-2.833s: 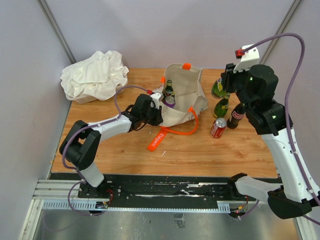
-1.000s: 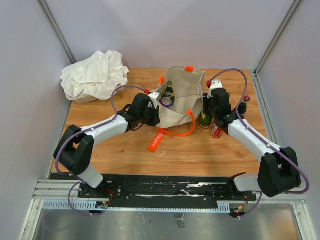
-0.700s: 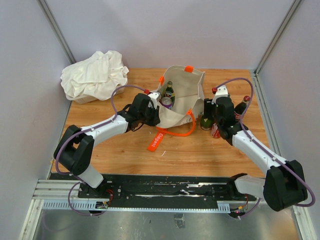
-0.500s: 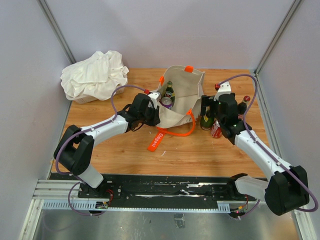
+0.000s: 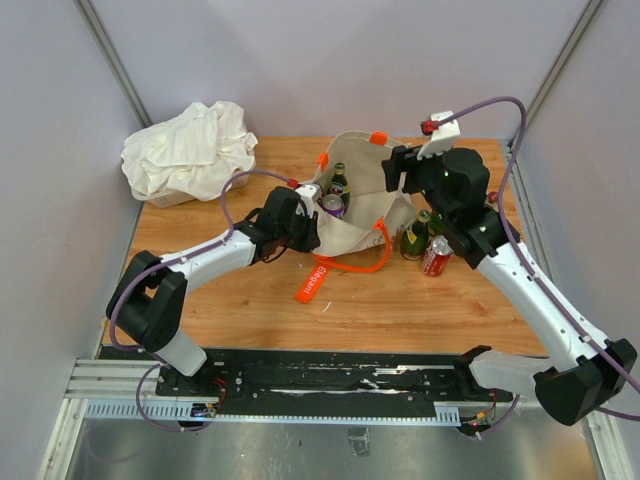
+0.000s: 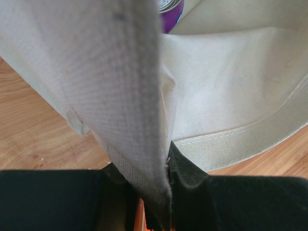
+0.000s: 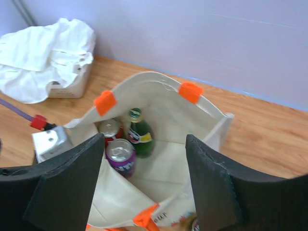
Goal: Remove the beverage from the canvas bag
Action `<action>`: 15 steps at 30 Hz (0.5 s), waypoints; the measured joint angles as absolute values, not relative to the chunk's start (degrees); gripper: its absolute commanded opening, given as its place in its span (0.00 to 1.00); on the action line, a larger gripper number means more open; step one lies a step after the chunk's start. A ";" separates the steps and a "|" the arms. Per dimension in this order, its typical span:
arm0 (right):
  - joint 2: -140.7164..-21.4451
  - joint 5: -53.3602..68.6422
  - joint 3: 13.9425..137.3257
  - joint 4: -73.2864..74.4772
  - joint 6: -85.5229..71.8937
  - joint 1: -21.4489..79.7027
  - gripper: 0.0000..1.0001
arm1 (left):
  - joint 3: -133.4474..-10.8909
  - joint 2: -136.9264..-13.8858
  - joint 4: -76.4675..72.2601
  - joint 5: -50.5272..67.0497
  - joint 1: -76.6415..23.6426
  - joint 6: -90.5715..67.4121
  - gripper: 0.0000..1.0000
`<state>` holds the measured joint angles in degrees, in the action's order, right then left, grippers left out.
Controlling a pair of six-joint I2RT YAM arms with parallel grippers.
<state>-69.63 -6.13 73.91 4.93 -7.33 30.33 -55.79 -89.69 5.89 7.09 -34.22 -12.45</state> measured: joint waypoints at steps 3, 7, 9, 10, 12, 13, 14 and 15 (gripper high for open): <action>-74.76 -3.88 78.37 6.24 -8.78 31.16 0.78 | -55.79 -89.54 6.15 7.09 -34.22 -12.56 0.12; -82.81 -2.31 79.77 8.56 -11.66 31.16 0.85 | -55.79 -89.38 6.42 6.96 -34.22 -12.99 0.12; -87.48 -1.50 79.88 10.02 -13.23 31.16 0.90 | -55.79 -89.19 6.68 6.72 -34.22 -13.19 0.12; -89.60 -1.15 79.94 10.76 -13.87 31.16 0.93 | -55.79 -89.06 6.87 6.66 -34.22 -13.30 0.12; -93.45 -0.43 80.36 12.12 -15.07 31.16 0.97 | -55.79 -88.73 7.42 6.44 -34.22 -13.41 0.12; -95.31 0.08 80.79 12.51 -15.64 31.16 0.98 | -55.79 -88.55 7.77 6.31 -34.22 -13.43 0.12; -97.08 0.38 81.30 12.86 -16.19 31.16 0.98 | -55.79 -88.44 8.03 6.17 -34.22 -13.47 0.12; -98.59 0.84 81.91 13.21 -16.62 31.16 0.99 | -55.79 -88.38 8.21 6.09 -34.22 -13.50 0.12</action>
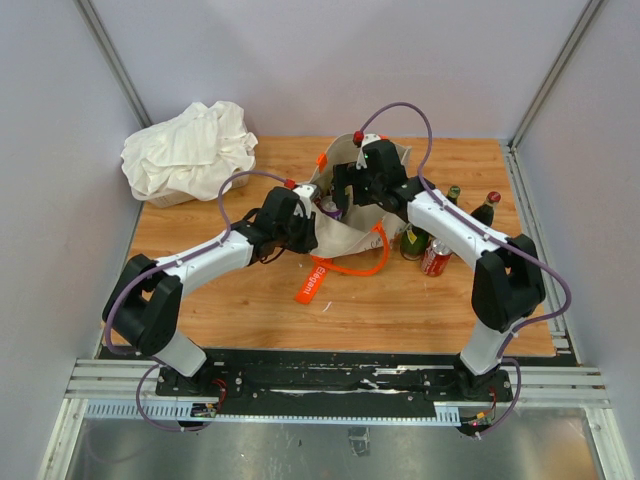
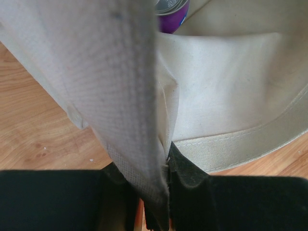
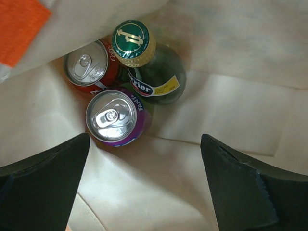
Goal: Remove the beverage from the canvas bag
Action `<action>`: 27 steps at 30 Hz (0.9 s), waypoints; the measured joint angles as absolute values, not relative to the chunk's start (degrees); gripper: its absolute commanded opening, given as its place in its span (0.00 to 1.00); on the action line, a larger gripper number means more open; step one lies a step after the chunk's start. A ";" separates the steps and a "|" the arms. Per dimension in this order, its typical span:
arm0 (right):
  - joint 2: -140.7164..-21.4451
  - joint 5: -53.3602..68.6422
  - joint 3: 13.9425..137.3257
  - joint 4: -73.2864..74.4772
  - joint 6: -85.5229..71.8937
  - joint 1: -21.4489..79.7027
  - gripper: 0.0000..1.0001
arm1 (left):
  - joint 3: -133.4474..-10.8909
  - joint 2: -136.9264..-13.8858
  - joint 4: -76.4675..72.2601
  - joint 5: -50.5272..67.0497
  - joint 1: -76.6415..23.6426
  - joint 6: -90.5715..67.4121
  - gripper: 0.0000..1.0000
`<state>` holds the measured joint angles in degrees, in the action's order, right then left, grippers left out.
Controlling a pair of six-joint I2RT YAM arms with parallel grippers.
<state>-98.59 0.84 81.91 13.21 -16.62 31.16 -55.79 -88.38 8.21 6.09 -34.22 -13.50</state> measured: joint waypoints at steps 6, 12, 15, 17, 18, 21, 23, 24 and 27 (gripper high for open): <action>-103.31 3.55 83.53 12.51 -19.99 31.16 1.00 | -55.79 -88.31 8.40 6.00 -34.22 -13.58 0.12; -104.33 5.21 84.18 11.22 -21.98 31.16 0.98 | -55.79 -88.31 8.47 5.85 -34.22 -13.58 0.12; -105.27 6.02 84.71 10.46 -22.35 31.18 0.98 | -55.79 -88.31 8.47 5.85 -34.22 -13.61 0.12; -105.91 6.42 84.71 10.31 -22.44 31.29 0.99 | -55.79 -88.31 8.47 5.85 -34.22 -13.61 0.12; -106.24 6.44 84.71 10.31 -22.48 31.44 0.99 | -55.79 -88.31 8.47 5.85 -34.22 -13.61 0.12; -107.42 6.57 84.71 10.33 -22.48 32.42 0.99 | -55.79 -88.31 8.47 5.85 -34.22 -13.63 0.12; -108.12 6.63 84.73 10.37 -22.48 33.26 0.98 | -55.79 -88.31 8.49 5.85 -34.22 -13.61 0.12; -108.38 6.63 84.82 10.37 -22.46 33.52 0.98 | -55.79 -88.31 8.60 5.82 -34.22 -13.58 0.12; -109.10 6.63 85.67 10.59 -22.31 33.76 0.95 | -55.79 -88.31 8.71 5.63 -34.22 -13.58 0.13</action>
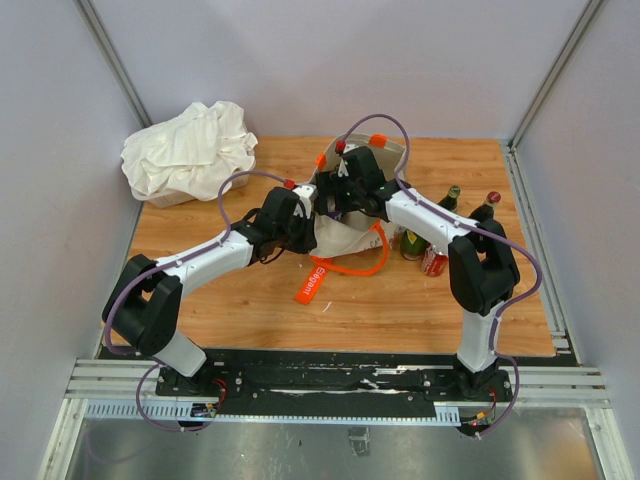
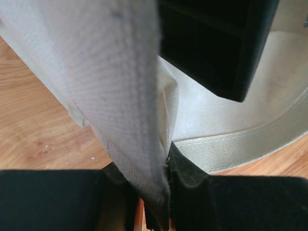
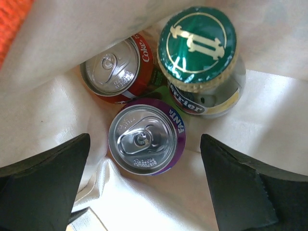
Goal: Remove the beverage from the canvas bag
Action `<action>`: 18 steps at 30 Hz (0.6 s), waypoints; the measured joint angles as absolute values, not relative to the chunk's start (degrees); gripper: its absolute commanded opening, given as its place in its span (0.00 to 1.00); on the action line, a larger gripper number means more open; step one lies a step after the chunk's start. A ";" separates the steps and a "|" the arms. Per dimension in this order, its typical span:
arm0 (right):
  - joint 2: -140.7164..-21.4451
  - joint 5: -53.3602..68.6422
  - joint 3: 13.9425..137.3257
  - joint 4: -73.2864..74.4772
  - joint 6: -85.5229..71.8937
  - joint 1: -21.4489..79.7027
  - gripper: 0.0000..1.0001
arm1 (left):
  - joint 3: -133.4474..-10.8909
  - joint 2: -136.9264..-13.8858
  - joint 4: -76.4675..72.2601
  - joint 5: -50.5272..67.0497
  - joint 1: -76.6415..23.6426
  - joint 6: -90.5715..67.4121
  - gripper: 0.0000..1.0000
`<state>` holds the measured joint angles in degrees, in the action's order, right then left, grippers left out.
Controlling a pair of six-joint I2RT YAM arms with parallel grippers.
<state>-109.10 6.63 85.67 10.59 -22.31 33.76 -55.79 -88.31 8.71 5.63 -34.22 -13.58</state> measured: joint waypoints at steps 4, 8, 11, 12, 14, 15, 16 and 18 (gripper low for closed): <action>-110.30 6.61 86.74 10.63 -22.20 33.87 0.87 | -55.79 -88.31 8.73 5.58 -34.22 -13.58 0.13; -110.80 6.44 86.85 10.41 -22.33 34.06 0.82 | -55.79 -88.31 8.93 5.48 -34.22 -13.58 0.13; -110.80 5.98 86.83 10.20 -22.63 34.26 0.82 | -55.79 -88.31 8.97 5.43 -34.22 -13.58 0.12; -110.80 5.91 86.78 10.07 -22.81 34.28 0.82 | -55.79 -88.31 8.97 5.43 -34.22 -13.58 0.12; -110.78 5.65 86.32 9.37 -23.33 34.28 0.82 | -55.81 -88.31 8.97 5.39 -34.22 -13.58 0.13; -110.74 5.48 85.95 8.88 -23.68 34.28 0.82 | -55.79 -88.31 8.99 5.32 -34.22 -13.58 0.13; -110.63 5.28 85.56 8.38 -23.99 34.28 0.83 | -55.79 -88.31 9.04 5.26 -34.22 -13.58 0.13; -110.17 4.49 84.53 7.31 -24.53 34.30 0.85 | -55.79 -88.23 9.15 5.23 -34.22 -13.58 0.12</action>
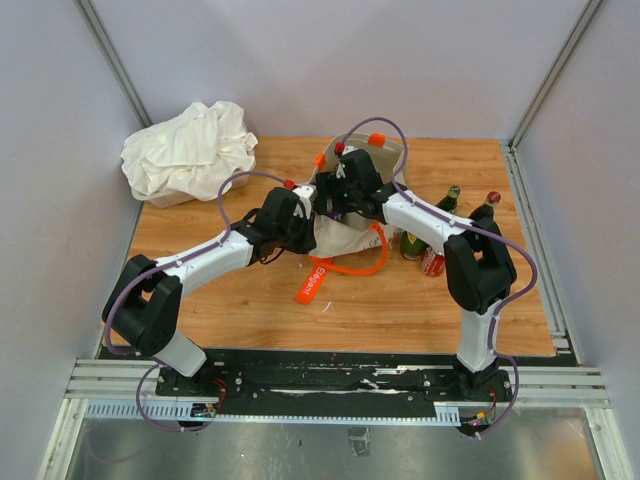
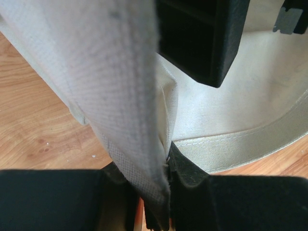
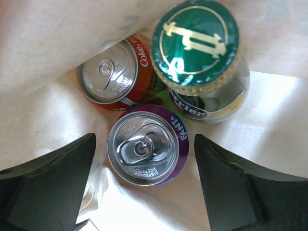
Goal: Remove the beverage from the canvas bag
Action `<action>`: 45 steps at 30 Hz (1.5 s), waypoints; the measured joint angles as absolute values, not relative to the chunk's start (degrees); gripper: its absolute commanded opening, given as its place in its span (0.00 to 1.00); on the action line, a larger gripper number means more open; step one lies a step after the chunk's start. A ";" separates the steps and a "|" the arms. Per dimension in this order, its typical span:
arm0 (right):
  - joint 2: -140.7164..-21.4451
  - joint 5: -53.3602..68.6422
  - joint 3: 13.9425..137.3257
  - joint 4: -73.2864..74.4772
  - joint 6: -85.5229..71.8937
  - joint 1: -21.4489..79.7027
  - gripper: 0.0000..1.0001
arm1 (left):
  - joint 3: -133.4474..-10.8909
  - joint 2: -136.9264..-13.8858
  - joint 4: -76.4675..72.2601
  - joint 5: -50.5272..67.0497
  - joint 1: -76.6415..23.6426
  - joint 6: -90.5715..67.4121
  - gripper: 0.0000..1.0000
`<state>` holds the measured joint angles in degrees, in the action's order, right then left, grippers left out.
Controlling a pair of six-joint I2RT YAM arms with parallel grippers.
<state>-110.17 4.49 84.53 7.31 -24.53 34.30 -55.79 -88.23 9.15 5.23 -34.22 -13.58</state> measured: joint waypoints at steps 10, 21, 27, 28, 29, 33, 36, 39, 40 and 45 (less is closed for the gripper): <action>-109.30 0.82 82.52 6.00 -25.50 34.48 0.80 | -55.79 -87.85 9.37 5.23 -34.24 -13.58 0.13; -109.91 0.40 83.15 6.31 -25.58 34.52 0.75 | -55.79 -87.83 9.34 5.23 -34.24 -13.58 0.12; -111.09 0.51 84.36 7.01 -25.56 34.92 0.73 | -55.79 -87.83 9.39 5.23 -34.24 -13.58 0.13; -111.13 0.51 84.47 7.18 -25.56 34.98 0.72 | -55.79 -87.83 9.39 5.23 -34.24 -13.56 0.13; -111.15 0.45 84.58 7.35 -25.54 35.00 0.72 | -55.79 -87.83 9.39 5.23 -34.24 -13.58 0.13; -111.18 0.10 84.60 7.62 -25.45 35.35 0.72 | -55.79 -87.81 9.41 5.23 -34.24 -13.56 0.13; -111.18 -0.23 84.60 7.97 -25.30 35.51 0.78 | -55.79 -87.81 9.45 5.23 -34.24 -13.56 0.13; -111.26 -0.67 84.60 8.47 -25.21 35.51 0.81 | -55.79 -87.81 9.58 5.23 -34.24 -13.56 0.13; -111.35 -0.73 84.60 8.47 -25.21 35.53 0.82 | -55.79 -87.81 9.61 5.26 -34.24 -13.56 0.13; -111.66 -1.26 84.60 8.43 -25.23 35.66 0.68 | -55.79 -87.81 9.85 5.26 -34.24 -13.56 0.13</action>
